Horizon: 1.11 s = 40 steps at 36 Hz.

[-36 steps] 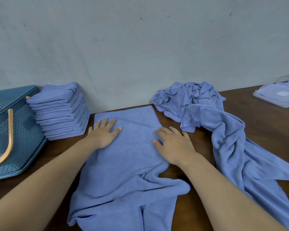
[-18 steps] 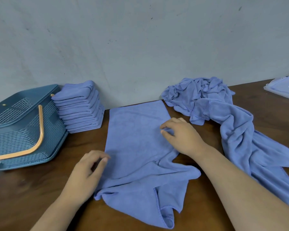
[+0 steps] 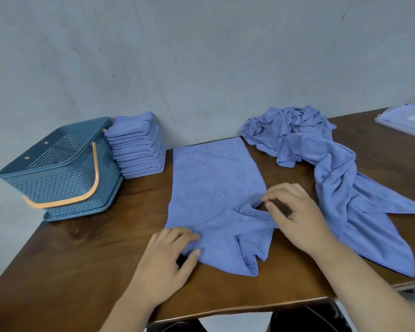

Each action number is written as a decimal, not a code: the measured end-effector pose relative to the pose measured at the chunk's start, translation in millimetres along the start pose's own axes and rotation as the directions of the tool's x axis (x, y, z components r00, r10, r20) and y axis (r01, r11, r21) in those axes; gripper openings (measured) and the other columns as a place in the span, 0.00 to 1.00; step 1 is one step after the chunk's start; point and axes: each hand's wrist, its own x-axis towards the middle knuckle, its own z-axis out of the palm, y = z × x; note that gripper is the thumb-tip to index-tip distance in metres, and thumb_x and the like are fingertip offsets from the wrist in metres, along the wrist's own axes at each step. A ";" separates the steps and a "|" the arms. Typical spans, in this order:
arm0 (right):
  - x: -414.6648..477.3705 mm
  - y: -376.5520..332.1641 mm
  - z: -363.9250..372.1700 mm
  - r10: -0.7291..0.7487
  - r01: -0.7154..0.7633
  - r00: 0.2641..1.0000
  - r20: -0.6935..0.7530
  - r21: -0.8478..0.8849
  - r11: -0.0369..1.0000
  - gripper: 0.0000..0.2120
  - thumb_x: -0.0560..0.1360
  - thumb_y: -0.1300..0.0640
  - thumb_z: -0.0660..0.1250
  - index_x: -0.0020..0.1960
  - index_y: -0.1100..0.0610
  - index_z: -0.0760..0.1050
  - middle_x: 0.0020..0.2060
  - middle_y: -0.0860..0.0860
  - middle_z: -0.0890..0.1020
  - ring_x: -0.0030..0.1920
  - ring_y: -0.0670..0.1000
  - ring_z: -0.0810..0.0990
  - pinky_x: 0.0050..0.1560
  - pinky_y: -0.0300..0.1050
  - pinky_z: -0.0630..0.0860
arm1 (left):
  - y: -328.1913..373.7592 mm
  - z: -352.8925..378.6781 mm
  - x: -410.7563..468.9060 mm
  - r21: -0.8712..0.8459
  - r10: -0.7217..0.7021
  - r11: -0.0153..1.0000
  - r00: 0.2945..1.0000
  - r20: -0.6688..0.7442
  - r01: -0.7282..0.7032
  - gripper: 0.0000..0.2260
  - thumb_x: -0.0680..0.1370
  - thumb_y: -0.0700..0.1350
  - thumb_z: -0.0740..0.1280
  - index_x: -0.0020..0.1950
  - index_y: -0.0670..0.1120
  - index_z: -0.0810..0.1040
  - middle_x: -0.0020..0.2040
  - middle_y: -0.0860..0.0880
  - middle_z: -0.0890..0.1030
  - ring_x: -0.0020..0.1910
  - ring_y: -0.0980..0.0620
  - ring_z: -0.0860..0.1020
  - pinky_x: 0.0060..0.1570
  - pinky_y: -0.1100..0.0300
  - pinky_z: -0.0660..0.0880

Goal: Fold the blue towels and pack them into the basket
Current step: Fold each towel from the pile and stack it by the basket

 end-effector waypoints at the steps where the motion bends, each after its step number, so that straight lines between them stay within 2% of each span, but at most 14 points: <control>1: -8.2 -3.3 -4.4 0.001 -0.001 1.000 0.014 0.023 1.000 0.05 0.81 0.55 0.70 0.53 0.45 0.82 0.56 0.38 0.80 0.61 0.47 0.77 0.61 0.44 0.74 | -0.5 -0.2 0.5 -0.010 -0.034 0.999 0.999 0.007 0.034 0.12 0.85 0.62 0.62 0.66 0.64 0.78 0.64 0.68 0.74 0.64 0.64 0.73 0.64 0.59 0.69; 5: -37.9 -15.2 -18.1 -0.118 0.110 0.979 0.163 0.059 0.992 0.05 0.77 0.47 0.75 0.52 0.42 0.82 0.62 0.38 0.79 0.67 0.50 0.76 0.66 0.47 0.72 | -3.4 2.5 1.2 -0.010 -0.059 0.998 0.998 0.014 0.059 0.12 0.84 0.63 0.62 0.67 0.65 0.77 0.64 0.69 0.73 0.65 0.65 0.71 0.65 0.61 0.67; 9: -53.8 -19.5 -16.1 -0.158 0.207 0.935 0.317 -0.129 0.970 0.11 0.76 0.34 0.73 0.52 0.39 0.82 0.62 0.34 0.77 0.69 0.44 0.73 0.64 0.49 0.71 | 1.3 1.8 -1.1 0.014 0.040 0.999 0.996 -0.081 -0.039 0.08 0.83 0.53 0.66 0.62 0.60 0.80 0.62 0.66 0.75 0.63 0.61 0.74 0.64 0.60 0.68; 12: -54.5 -21.6 -12.5 -0.167 0.234 0.942 0.292 -0.213 0.949 0.07 0.79 0.40 0.72 0.49 0.42 0.84 0.58 0.34 0.78 0.66 0.43 0.74 0.59 0.50 0.74 | 16.6 4.9 -0.8 -0.034 0.196 0.979 0.977 -0.078 -0.199 0.09 0.85 0.49 0.67 0.64 0.58 0.80 0.63 0.65 0.75 0.64 0.58 0.75 0.65 0.59 0.68; 16: -52.7 -21.0 -13.9 -0.157 0.195 0.963 0.220 -0.161 0.968 0.02 0.81 0.49 0.69 0.51 0.44 0.80 0.56 0.34 0.78 0.63 0.42 0.76 0.58 0.48 0.73 | 54.6 15.8 10.6 -0.124 0.269 0.959 0.955 0.123 -0.254 0.22 0.85 0.49 0.64 0.78 0.64 0.70 0.77 0.66 0.66 0.77 0.57 0.65 0.77 0.56 0.59; 19: -53.7 -19.6 -18.5 -0.094 0.100 0.982 0.163 -0.031 0.994 0.03 0.84 0.50 0.65 0.55 0.43 0.76 0.55 0.36 0.80 0.58 0.45 0.80 0.57 0.46 0.74 | 66.4 20.3 19.0 -0.091 0.281 0.959 0.941 0.191 -0.268 0.15 0.84 0.50 0.63 0.69 0.64 0.74 0.81 0.66 0.61 0.84 0.58 0.52 0.83 0.51 0.44; 22: -55.7 -17.9 -24.7 0.061 -0.075 0.993 0.097 0.140 0.987 0.07 0.86 0.44 0.60 0.56 0.43 0.75 0.46 0.44 0.82 0.43 0.48 0.81 0.43 0.42 0.75 | 63.3 12.5 20.4 -0.071 0.268 0.963 0.952 0.147 -0.260 0.01 0.83 0.52 0.65 0.53 0.58 0.76 0.73 0.66 0.71 0.82 0.62 0.57 0.83 0.46 0.50; 24: -55.7 -16.9 -28.0 0.145 -0.147 0.989 0.024 0.210 0.966 0.11 0.86 0.40 0.58 0.56 0.45 0.74 0.41 0.47 0.78 0.36 0.49 0.77 0.37 0.40 0.73 | 56.3 5.4 18.5 -0.053 0.264 0.964 0.959 0.104 -0.260 0.05 0.84 0.54 0.66 0.49 0.57 0.76 0.68 0.65 0.76 0.79 0.62 0.63 0.82 0.45 0.55; 30: -51.4 -17.9 -35.9 0.318 -0.262 0.945 -0.079 0.400 0.878 0.16 0.83 0.37 0.62 0.60 0.47 0.78 0.50 0.46 0.82 0.53 0.46 0.82 0.53 0.30 0.74 | 33.3 -22.1 7.6 -0.191 0.206 0.959 0.978 -0.032 -0.208 0.06 0.85 0.53 0.69 0.49 0.61 0.75 0.59 0.64 0.82 0.72 0.56 0.77 0.81 0.53 0.58; 32: -49.7 -19.0 -35.8 0.319 -0.273 0.947 -0.043 0.422 0.865 0.16 0.83 0.37 0.64 0.60 0.48 0.79 0.51 0.47 0.83 0.55 0.46 0.82 0.55 0.31 0.74 | 23.7 -25.0 1.0 -0.376 0.058 0.925 0.998 -0.023 -0.062 0.08 0.84 0.57 0.70 0.47 0.57 0.76 0.52 0.57 0.85 0.58 0.56 0.84 0.75 0.53 0.66; 33: -48.9 -19.0 -35.5 0.322 -0.286 0.947 -0.013 0.422 0.860 0.16 0.83 0.38 0.64 0.60 0.47 0.80 0.52 0.48 0.84 0.56 0.47 0.82 0.56 0.31 0.75 | 19.5 -25.4 -2.5 -0.483 -0.036 0.875 0.999 -0.005 0.029 0.12 0.83 0.59 0.71 0.47 0.53 0.77 0.45 0.54 0.84 0.48 0.52 0.85 0.66 0.53 0.72; 36: -44.9 -18.2 -33.4 0.325 -0.345 0.938 0.120 0.407 0.846 0.13 0.83 0.40 0.68 0.61 0.45 0.81 0.55 0.46 0.85 0.59 0.46 0.83 0.58 0.32 0.76 | 13.2 -26.3 -10.5 -0.574 -0.202 0.805 0.979 -0.023 0.152 0.20 0.79 0.66 0.72 0.51 0.49 0.79 0.35 0.52 0.76 0.32 0.50 0.73 0.37 0.61 0.68; 38: -44.4 -17.2 -32.4 0.301 -0.368 0.927 0.224 0.381 0.848 0.11 0.80 0.41 0.72 0.59 0.44 0.83 0.53 0.46 0.86 0.57 0.46 0.84 0.57 0.36 0.78 | 11.2 -27.9 -15.4 -0.571 -0.201 0.802 0.979 0.023 0.178 0.21 0.77 0.66 0.74 0.54 0.49 0.80 0.34 0.52 0.76 0.32 0.50 0.70 0.36 0.59 0.66; 40: -47.0 -16.3 -32.1 0.255 -0.363 0.913 0.317 0.352 0.863 0.13 0.77 0.38 0.75 0.54 0.46 0.86 0.48 0.47 0.87 0.51 0.47 0.85 0.54 0.41 0.80 | 9.2 -30.1 -23.1 -0.548 -0.129 0.816 0.983 0.133 0.182 0.19 0.76 0.62 0.77 0.57 0.49 0.82 0.41 0.52 0.84 0.39 0.53 0.80 0.44 0.57 0.74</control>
